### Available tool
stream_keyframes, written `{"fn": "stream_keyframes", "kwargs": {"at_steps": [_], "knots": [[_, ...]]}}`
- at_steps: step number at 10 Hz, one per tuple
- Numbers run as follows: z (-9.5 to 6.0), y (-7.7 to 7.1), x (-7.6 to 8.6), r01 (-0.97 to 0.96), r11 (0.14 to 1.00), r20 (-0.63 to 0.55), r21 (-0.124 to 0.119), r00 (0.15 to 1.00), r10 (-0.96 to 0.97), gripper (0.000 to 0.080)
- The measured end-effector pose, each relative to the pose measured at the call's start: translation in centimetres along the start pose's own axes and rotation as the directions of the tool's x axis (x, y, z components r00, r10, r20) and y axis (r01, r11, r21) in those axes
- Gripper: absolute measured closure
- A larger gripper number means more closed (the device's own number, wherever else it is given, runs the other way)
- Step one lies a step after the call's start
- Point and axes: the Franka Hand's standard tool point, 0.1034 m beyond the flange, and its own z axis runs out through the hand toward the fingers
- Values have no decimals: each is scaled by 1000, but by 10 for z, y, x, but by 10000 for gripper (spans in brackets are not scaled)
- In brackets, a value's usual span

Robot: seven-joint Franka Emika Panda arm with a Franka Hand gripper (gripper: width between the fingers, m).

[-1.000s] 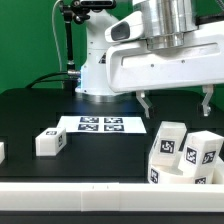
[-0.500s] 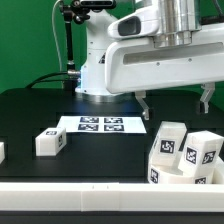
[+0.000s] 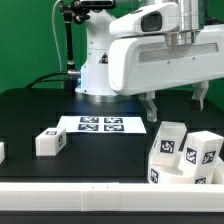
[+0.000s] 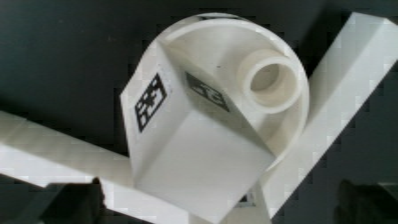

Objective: Assemble stool

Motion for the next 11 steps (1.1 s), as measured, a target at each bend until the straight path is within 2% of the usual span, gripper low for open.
{"fn": "stream_keyframes", "kwargs": {"at_steps": [2,3,4,6,10,11], "knots": [[1,3,-1,118,993,3,-5,993,-118,151],[4,9,-3,304,952,8,-21,953,-304,151],[7,12,-5,423,906,28,-26,906,-422,151],[12,14,-8,600,800,66,-25,799,-597,151],[18,14,-12,781,625,115,-11,622,-775,151],[21,14,-13,778,628,117,-7,624,-772,151]]}}
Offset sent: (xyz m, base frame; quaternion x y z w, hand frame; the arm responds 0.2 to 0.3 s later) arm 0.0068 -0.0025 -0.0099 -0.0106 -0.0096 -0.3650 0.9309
